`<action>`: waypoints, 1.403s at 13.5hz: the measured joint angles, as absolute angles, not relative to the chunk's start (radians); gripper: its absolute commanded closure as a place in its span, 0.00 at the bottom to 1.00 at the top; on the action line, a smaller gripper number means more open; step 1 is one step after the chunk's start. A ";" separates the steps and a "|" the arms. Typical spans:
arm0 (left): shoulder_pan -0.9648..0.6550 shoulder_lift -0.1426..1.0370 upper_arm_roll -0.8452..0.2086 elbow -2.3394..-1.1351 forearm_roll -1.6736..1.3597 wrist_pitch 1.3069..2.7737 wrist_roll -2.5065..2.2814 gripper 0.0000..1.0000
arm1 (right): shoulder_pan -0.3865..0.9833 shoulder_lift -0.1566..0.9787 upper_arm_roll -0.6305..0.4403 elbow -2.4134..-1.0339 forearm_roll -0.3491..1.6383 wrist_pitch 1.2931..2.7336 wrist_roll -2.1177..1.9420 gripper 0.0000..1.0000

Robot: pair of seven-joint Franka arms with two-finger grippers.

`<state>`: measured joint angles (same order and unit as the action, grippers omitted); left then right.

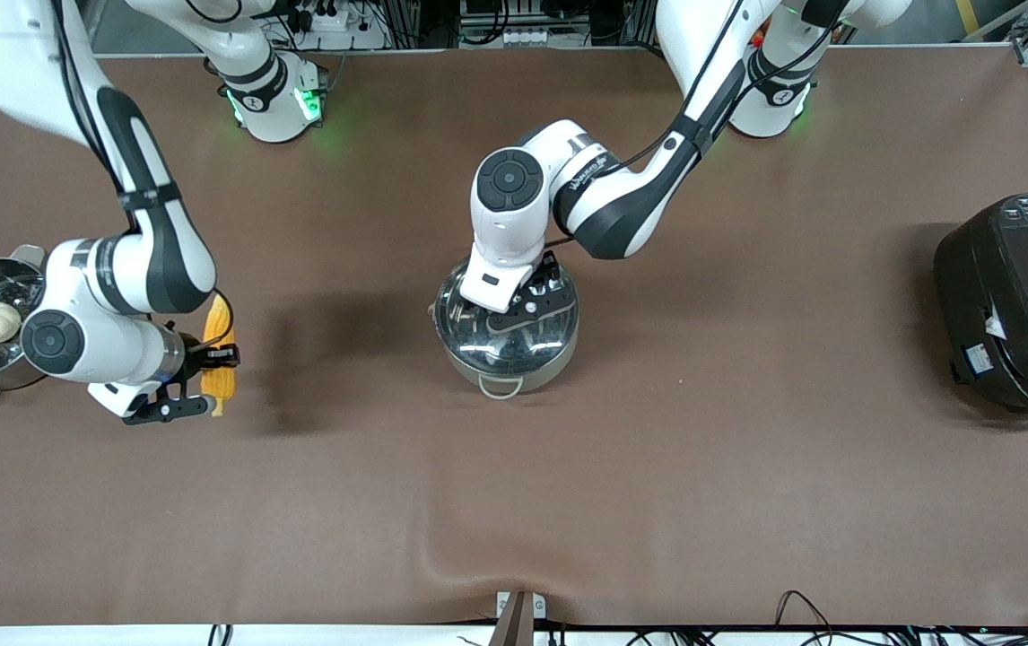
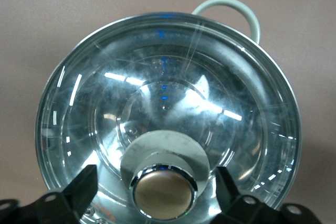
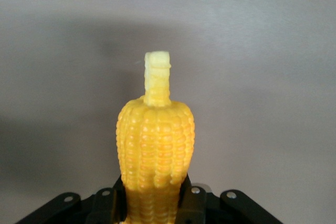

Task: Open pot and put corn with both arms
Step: 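Lift the corn with the right gripper while the left gripper holds the lid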

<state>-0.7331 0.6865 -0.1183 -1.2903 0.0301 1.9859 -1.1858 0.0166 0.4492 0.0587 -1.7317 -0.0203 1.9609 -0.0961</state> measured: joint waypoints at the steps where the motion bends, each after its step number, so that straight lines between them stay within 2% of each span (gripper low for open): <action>1: -0.735 0.687 -0.118 -1.290 0.030 1.986 -1.187 0.19 | 0.025 0.444 0.067 -1.703 -0.009 1.922 -0.089 1.00; 3: -0.742 0.690 -0.118 -1.290 0.030 1.986 -1.188 0.31 | 0.034 0.444 0.076 -1.649 0.047 1.867 -0.086 1.00; 5: -0.749 0.692 -0.118 -1.290 0.030 1.986 -1.203 0.55 | 0.042 0.444 0.078 -1.614 0.077 1.837 -0.060 1.00; 6: -0.751 0.691 -0.118 -1.287 0.030 1.988 -1.206 0.62 | 0.051 0.444 0.079 -1.605 0.080 1.826 -0.031 1.00; 9: -0.751 0.690 -0.116 -1.284 0.030 1.987 -1.208 0.65 | 0.102 0.443 0.085 -1.589 0.082 1.816 0.071 1.00; 12: -0.750 0.690 -0.115 -1.284 0.030 1.987 -1.209 0.88 | 0.181 0.443 0.086 -1.581 0.084 1.816 0.156 1.00; 15: -0.749 0.690 -0.113 -1.283 0.030 1.989 -1.210 1.00 | 0.257 0.442 0.087 -1.572 0.083 1.817 0.243 1.00; 19: -0.735 0.656 -0.104 -1.268 0.030 1.989 -1.212 1.00 | 0.321 0.442 0.086 -1.567 0.078 1.830 0.304 1.00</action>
